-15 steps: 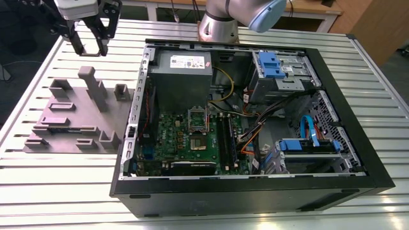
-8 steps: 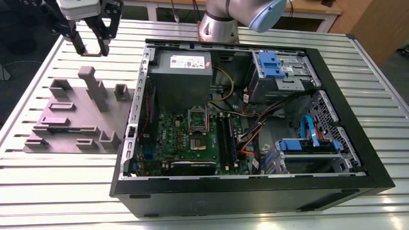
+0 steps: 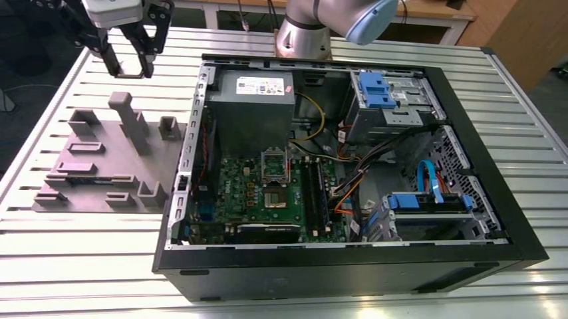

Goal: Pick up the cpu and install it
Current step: 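Pick up the cpu and move it towards the insertion slot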

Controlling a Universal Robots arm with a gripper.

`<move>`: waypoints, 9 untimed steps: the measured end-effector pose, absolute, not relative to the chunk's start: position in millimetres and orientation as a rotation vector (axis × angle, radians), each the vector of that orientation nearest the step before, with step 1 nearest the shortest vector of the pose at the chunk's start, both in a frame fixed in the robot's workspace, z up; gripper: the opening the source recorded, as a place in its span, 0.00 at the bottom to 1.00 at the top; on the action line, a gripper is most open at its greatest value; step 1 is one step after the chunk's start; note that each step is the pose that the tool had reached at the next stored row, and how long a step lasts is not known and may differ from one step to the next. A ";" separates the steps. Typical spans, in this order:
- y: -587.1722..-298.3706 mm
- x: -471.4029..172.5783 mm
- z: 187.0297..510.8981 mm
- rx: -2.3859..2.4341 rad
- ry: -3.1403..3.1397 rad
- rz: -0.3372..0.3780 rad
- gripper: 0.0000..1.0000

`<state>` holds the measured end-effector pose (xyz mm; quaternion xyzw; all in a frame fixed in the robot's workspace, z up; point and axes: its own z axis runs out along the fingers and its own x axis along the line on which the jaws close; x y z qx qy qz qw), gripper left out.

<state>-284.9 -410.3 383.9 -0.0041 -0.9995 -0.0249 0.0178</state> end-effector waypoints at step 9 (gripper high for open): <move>-410.3 -280.8 383.9 -0.013 -3.105 -0.077 0.47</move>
